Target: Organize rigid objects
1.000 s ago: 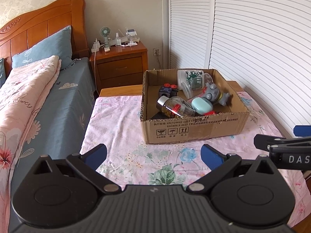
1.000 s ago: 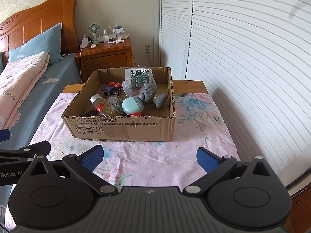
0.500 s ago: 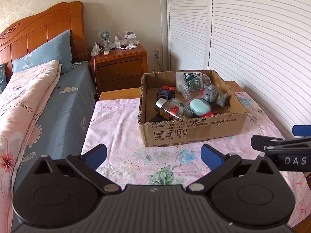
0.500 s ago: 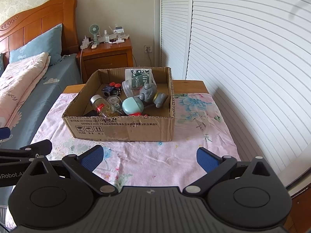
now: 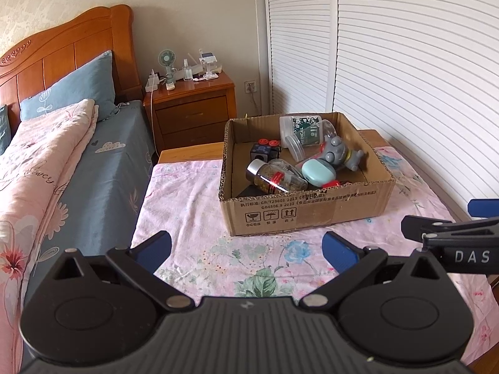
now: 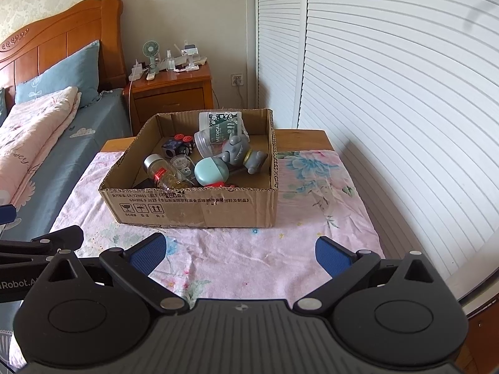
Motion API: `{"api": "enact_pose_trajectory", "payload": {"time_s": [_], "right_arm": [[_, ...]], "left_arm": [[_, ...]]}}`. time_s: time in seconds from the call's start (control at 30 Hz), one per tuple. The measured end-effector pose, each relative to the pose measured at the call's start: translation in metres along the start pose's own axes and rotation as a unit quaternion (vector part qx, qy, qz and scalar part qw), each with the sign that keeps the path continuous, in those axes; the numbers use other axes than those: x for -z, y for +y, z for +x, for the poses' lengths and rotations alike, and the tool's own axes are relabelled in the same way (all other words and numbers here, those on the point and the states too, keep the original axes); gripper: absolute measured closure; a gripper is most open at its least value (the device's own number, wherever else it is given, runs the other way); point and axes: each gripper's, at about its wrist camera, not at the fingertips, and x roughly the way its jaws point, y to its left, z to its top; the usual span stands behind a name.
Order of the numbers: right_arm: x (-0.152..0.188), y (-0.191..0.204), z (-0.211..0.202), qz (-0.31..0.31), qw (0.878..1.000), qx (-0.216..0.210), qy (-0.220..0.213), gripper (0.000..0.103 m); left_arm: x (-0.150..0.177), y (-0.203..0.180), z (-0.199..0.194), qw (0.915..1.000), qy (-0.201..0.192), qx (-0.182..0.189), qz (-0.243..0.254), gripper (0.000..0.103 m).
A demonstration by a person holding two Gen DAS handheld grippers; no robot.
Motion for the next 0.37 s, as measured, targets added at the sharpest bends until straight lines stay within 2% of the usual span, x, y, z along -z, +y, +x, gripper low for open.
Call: {"api": "enact_pose_trajectory", "payload": {"time_s": [0.37], "right_arm": [[-0.0006,-0.0032,-0.0025,0.001,1.0,-0.002,-0.001,0.0]], "left_arm": [[-0.0003,-0.0034,-0.0023,1.0,0.001,-0.001,0.002,0.001]]}}
